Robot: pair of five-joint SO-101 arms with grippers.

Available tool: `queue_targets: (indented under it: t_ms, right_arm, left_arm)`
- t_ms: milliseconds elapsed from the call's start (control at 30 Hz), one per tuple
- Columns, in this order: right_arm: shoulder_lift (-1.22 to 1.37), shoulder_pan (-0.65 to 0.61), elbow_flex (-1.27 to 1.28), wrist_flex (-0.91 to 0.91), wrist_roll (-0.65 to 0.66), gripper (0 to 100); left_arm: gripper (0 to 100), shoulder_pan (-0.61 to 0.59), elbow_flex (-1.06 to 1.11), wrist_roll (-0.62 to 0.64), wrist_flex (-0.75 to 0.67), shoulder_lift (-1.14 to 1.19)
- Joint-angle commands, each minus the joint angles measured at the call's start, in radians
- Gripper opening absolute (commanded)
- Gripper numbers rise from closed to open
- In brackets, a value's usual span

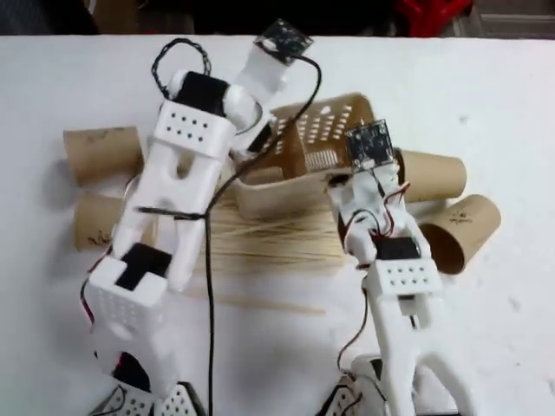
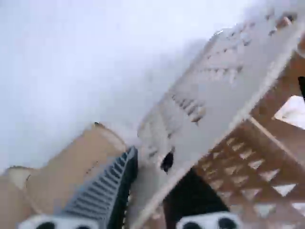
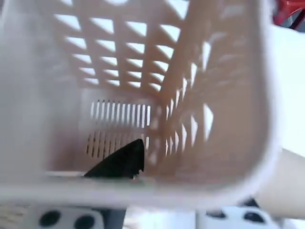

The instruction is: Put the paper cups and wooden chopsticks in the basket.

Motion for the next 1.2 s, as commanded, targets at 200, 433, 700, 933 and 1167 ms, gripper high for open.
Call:
queue_targets:
  t_ms: [200,433,700,933,1167]
  right_arm:
    - [-0.306,0.019,-0.026,0.374,0.006,15.9]
    - [-0.404,0.019,-0.026,0.484,0.006,15.9]
    - [-0.478,0.019,0.029,0.490,0.000,15.9]
    - [-0.806,0.018,0.224,0.433,0.017,15.9]
    - [-1.139,0.015,0.471,0.423,0.110,15.9]
  left_arm:
    - [2,-0.002,-0.302,-0.002,0.163,-0.012]
    - [2,0.012,-0.307,0.063,0.121,-0.015]
    - [2,0.033,-0.361,0.164,0.058,-0.010]
    - [2,0.031,-0.359,0.216,-0.032,-0.008]
    - [2,0.038,-0.351,0.275,-0.100,-0.007]
